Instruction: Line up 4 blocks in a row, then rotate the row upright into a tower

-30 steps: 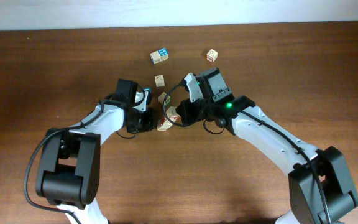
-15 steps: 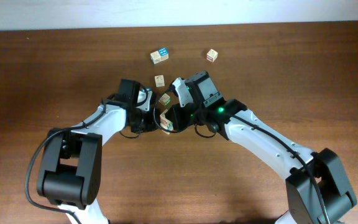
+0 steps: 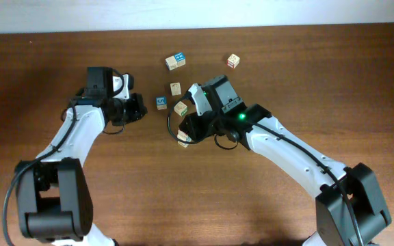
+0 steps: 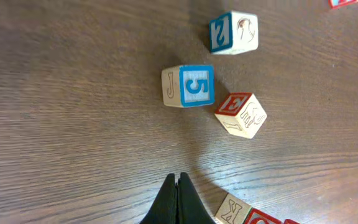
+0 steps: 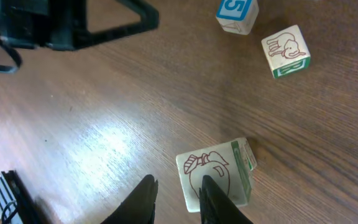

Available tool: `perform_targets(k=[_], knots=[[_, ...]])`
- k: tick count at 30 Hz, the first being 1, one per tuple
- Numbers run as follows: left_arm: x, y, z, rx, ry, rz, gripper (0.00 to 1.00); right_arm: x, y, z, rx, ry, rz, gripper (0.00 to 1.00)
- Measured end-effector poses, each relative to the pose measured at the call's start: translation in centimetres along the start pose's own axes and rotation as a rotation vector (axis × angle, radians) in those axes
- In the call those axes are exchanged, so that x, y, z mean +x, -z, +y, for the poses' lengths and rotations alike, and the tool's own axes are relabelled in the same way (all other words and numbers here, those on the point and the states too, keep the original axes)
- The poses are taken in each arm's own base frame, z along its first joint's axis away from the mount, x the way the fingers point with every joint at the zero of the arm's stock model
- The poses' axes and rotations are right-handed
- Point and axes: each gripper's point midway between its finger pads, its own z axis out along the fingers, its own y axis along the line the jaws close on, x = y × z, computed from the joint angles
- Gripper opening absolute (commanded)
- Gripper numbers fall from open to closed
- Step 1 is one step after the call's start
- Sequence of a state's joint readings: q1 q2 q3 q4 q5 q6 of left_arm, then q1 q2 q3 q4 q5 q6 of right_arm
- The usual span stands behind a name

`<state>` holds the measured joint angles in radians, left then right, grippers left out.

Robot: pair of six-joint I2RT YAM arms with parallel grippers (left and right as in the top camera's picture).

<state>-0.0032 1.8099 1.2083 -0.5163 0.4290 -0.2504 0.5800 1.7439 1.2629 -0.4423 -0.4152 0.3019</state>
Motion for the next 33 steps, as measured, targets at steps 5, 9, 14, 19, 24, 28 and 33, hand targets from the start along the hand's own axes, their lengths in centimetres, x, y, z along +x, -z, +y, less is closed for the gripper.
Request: perform_targets(k=[5,9,14,19,24,28,33], knots=[[-1.0,1.7,-0.6,-0.013,-0.023,-0.056,0.00,-0.3,-0.1,-0.1,0.008,0.005,0.002,0.25],[-1.2,2.0,-0.5,-0.027,-0.026,-0.068,0.00,0.1,-0.4,0.7,-0.001,0.023,0.012,0.25],[-1.3,2.1,-0.5,-0.028,-0.027,-0.071,0.00,0.3,-0.5,0.9,-0.003,0.027,0.018,0.26],[-1.3,2.1,-0.5,-0.028,-0.026,-0.070,0.00,0.3,-0.4,0.9,-0.002,0.028,0.022,0.30],[-1.3,2.1,-0.5,-0.028,-0.027,-0.070,0.00,0.2,-0.4,1.0,-0.003,0.031,0.020,0.36],[-1.3,2.1,-0.5,-0.028,-0.027,-0.070,0.00,0.1,-0.3,1.1,-0.003,0.031,0.017,0.38],[-1.3,2.1,-0.5,-0.028,-0.027,-0.070,0.00,0.0,-0.3,1.7,-0.010,0.041,0.016,0.38]])
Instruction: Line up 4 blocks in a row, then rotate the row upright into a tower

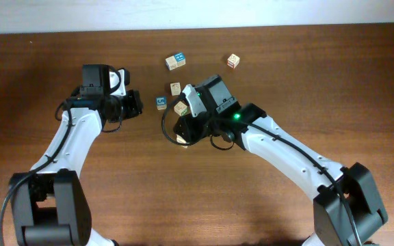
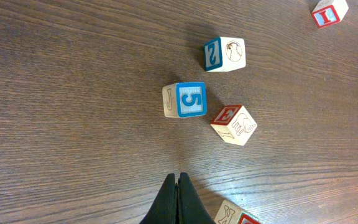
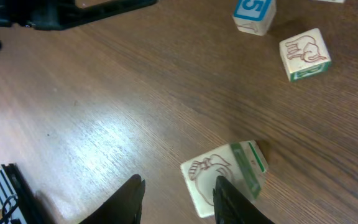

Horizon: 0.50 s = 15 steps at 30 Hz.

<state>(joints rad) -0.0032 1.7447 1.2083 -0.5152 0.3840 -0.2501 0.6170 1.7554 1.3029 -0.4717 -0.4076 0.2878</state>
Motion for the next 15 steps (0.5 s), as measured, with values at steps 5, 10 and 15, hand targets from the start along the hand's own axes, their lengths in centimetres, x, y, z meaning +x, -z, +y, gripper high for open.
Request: perform_targets(k=[5,10,15], knots=[[0.0,0.0,0.0,-0.001,0.000,-0.001,0.03,-1.8,1.5,2.1,-0.013,0.042,-0.010,0.49],[-1.3,2.6,-1.2,0.007,-0.089,-0.074,0.62,-2.9,3.4,2.3,0.040,0.077,-0.010,0.75],[-3.7,10.1,-3.9,-0.011,-0.211,-0.271,0.99,-4.0,14.0,3.5,0.200,0.126,-0.194,0.99]])
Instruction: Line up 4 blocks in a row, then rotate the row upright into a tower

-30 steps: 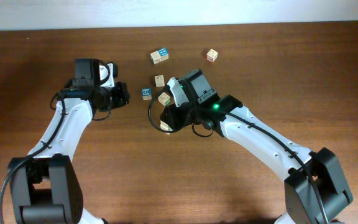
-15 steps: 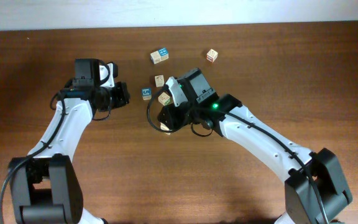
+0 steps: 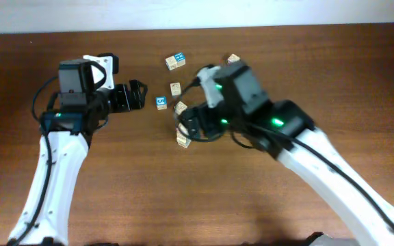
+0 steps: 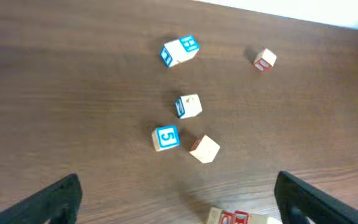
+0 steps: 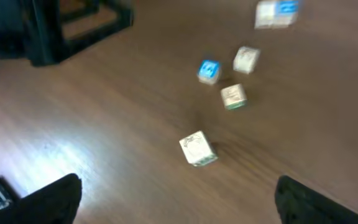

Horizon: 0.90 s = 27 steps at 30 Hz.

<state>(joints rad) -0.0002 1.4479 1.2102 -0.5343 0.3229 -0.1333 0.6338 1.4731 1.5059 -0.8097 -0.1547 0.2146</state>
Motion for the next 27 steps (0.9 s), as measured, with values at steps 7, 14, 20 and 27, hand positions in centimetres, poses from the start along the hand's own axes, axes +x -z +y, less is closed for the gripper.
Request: perform_targets(k=[7,14,20,27], knots=[[0.5,0.6,0.8,-0.054,0.004,0.016,0.99,1.2,18.5,-0.8,0.136,0.018,-0.311,0.99],[0.4,0.6,0.8,-0.054,0.003,0.012,0.99,3.1,23.7,-1.9,0.195,0.011,-0.414,0.99],[0.4,0.6,0.8,-0.054,0.004,0.014,0.99,1.7,24.9,-6.8,0.447,-0.081,-0.489,0.99],[0.4,0.6,0.8,-0.055,0.003,0.012,0.99,4.3,24.3,-12.7,0.564,-0.110,-0.736,0.99]])
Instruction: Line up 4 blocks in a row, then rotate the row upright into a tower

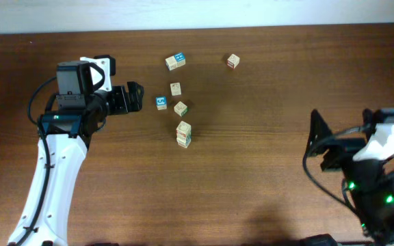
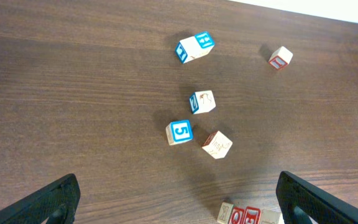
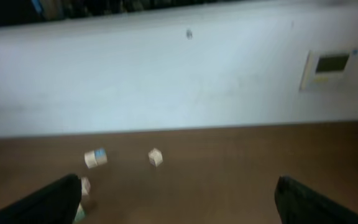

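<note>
Six letter blocks lie on the brown table point(image 1: 265, 198). A blue H block point(image 1: 176, 61) and a red-lettered block point(image 1: 232, 61) are farthest back. A Z block point(image 2: 202, 101), a blue 5 block point(image 2: 179, 132) and a picture block point(image 2: 217, 144) cluster in the middle. A longer red-lettered block point(image 1: 183, 133) lies nearest. My left gripper point(image 1: 134, 98) hangs open left of the cluster, fingers spread wide and empty. My right gripper point(image 1: 318, 142) is open and empty at the lower right, well away from the blocks. The right wrist view is blurred.
A white wall point(image 3: 166, 74) rises behind the table's far edge, with a small panel point(image 3: 331, 65) on it. The left arm point(image 1: 53, 171) lies along the left side and the right arm's base point(image 1: 382, 191) fills the lower right corner.
My right arm was stretched over the block cluster and now sits at the table's lower right, facing the wall. The left gripper has barely shifted. The blocks lie as before.
At first my left gripper was shut, low near the 5 block, and my right fingers stood close at a picture block. Then the right fingers were wider and that block lay turned. Then both grippers were wide open and high. Now the right arm is far off.
</note>
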Available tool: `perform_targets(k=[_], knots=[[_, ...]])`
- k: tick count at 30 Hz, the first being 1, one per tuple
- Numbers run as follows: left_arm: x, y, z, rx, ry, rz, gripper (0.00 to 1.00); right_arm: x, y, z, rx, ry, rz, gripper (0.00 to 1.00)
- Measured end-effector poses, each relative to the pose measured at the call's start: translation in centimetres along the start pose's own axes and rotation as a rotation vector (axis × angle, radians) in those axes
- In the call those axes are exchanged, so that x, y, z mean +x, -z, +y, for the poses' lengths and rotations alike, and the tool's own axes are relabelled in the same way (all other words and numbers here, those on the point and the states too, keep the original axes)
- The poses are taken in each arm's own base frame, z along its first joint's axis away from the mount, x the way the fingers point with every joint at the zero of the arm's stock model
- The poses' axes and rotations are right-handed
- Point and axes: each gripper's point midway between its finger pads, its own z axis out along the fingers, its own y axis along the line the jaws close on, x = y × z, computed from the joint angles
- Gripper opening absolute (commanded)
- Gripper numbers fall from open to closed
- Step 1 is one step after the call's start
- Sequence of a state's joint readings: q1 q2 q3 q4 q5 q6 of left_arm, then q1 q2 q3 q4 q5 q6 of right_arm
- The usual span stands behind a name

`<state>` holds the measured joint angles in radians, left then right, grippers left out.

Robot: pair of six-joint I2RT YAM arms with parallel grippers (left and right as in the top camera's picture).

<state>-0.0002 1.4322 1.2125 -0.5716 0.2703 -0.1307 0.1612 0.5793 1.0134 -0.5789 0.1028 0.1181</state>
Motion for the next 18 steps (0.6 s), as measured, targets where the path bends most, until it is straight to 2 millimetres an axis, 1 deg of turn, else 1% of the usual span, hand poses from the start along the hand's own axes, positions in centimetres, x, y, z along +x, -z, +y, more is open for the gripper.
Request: perform_targets(k=[2,3,4,5,7,8,9,13,14,17,18], knots=[[0.1,0.0,0.0,-0.003,0.001,0.004,0.99,2.3,-0.2,-0.5,-0.010,0.010,-0.078,0.99],[0.0,0.0,0.0,-0.003,0.001,0.002,0.99,5.0,-0.4,-0.9,-0.012,0.013,-0.099,0.99],[0.0,0.0,0.0,-0.003,0.000,0.001,0.99,6.0,-0.5,-1.0,-0.020,0.015,-0.137,0.99],[-0.1,0.1,0.0,-0.003,-0.001,-0.003,0.99,8.1,-0.6,-1.3,-0.021,0.020,-0.159,0.99],[0.0,0.1,0.0,-0.002,0.000,0.000,0.99,11.1,-1.0,-1.7,-0.027,0.026,-0.201,0.99],[-0.1,0.1,0.0,-0.002,-0.001,-0.004,0.99,12.9,-1.4,-1.9,-0.028,0.026,-0.197,0.99],[-0.1,0.1,0.0,-0.002,-0.001,-0.004,0.99,14.1,-1.7,-2.0,-0.031,0.027,-0.191,0.99],[-0.1,0.1,0.0,-0.002,-0.001,-0.004,0.99,17.3,-2.7,-2.3,-0.033,0.028,-0.164,0.99],[-0.1,0.1,0.0,-0.002,-0.001,-0.004,0.99,18.5,-3.1,-2.4,-0.031,0.028,-0.144,0.99],[-0.1,0.1,0.0,-0.002,-0.001,-0.004,0.99,20.3,-3.7,-2.6,-0.028,0.029,-0.117,0.99],[-0.1,0.1,0.0,-0.002,-0.001,-0.004,0.99,20.5,-3.8,-2.6,-0.028,0.028,-0.112,0.99]])
